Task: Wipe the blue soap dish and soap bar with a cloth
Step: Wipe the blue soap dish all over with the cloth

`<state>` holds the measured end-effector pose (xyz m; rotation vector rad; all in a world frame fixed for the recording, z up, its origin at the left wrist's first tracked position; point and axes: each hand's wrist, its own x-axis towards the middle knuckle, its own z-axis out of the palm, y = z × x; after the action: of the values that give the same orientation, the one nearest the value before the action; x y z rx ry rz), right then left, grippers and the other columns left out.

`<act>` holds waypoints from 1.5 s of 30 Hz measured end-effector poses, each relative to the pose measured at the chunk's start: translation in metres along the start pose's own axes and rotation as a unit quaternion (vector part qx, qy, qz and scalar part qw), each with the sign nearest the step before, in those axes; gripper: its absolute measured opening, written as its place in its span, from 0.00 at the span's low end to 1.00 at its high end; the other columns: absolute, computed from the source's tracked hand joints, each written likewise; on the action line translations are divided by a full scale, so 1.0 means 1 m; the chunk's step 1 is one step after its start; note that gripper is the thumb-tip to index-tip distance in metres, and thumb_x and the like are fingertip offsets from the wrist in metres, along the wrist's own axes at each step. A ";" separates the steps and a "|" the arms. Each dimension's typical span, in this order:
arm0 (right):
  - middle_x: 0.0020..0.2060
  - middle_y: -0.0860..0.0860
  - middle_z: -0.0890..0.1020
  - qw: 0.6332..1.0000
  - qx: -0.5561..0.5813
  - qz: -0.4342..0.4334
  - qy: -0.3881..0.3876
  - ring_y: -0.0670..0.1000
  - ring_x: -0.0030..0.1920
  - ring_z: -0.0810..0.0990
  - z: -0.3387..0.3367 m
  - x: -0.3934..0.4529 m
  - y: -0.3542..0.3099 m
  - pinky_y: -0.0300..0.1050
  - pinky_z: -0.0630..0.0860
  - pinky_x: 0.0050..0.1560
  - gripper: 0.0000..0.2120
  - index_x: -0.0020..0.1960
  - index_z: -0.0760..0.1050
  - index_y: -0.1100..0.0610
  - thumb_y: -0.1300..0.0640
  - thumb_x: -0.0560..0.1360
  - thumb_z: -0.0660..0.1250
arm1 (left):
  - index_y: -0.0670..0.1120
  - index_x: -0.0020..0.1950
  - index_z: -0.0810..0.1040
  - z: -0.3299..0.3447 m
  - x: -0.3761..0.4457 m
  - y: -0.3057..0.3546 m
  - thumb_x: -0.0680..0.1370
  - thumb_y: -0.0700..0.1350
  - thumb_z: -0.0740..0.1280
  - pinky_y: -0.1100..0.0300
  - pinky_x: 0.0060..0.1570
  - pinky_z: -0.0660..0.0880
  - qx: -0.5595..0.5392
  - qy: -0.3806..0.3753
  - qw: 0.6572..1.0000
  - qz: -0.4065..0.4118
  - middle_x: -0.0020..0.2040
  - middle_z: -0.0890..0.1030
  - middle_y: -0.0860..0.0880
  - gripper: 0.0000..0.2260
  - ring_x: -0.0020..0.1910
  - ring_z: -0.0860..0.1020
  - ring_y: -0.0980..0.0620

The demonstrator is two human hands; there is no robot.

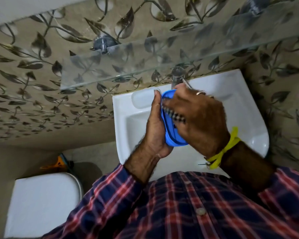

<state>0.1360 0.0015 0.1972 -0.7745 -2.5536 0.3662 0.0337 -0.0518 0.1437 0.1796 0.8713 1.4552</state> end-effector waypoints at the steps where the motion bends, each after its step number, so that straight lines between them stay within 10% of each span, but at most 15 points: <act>1: 0.51 0.54 0.82 0.999 -0.012 -0.030 -0.014 0.61 0.45 0.82 0.001 -0.005 -0.002 0.55 0.79 0.39 0.15 0.55 0.82 0.56 0.61 0.70 0.65 | 0.51 0.64 0.82 -0.001 0.000 0.002 0.82 0.68 0.50 0.52 0.57 0.79 -0.005 -0.005 1.000 0.002 0.54 0.85 0.45 0.30 0.55 0.83 0.47; 45: 0.46 0.55 0.81 0.991 -0.059 -0.096 -0.074 0.60 0.38 0.79 0.007 -0.027 0.006 0.51 0.77 0.29 0.10 0.47 0.84 0.54 0.64 0.69 0.69 | 0.49 0.66 0.79 -0.009 0.008 0.026 0.78 0.72 0.53 0.51 0.47 0.81 0.016 0.045 0.999 0.003 0.51 0.81 0.41 0.33 0.45 0.81 0.44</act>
<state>0.1552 -0.0096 0.1800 -0.5540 -2.7812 0.2182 0.0069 -0.0443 0.1499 0.1410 0.9683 1.4641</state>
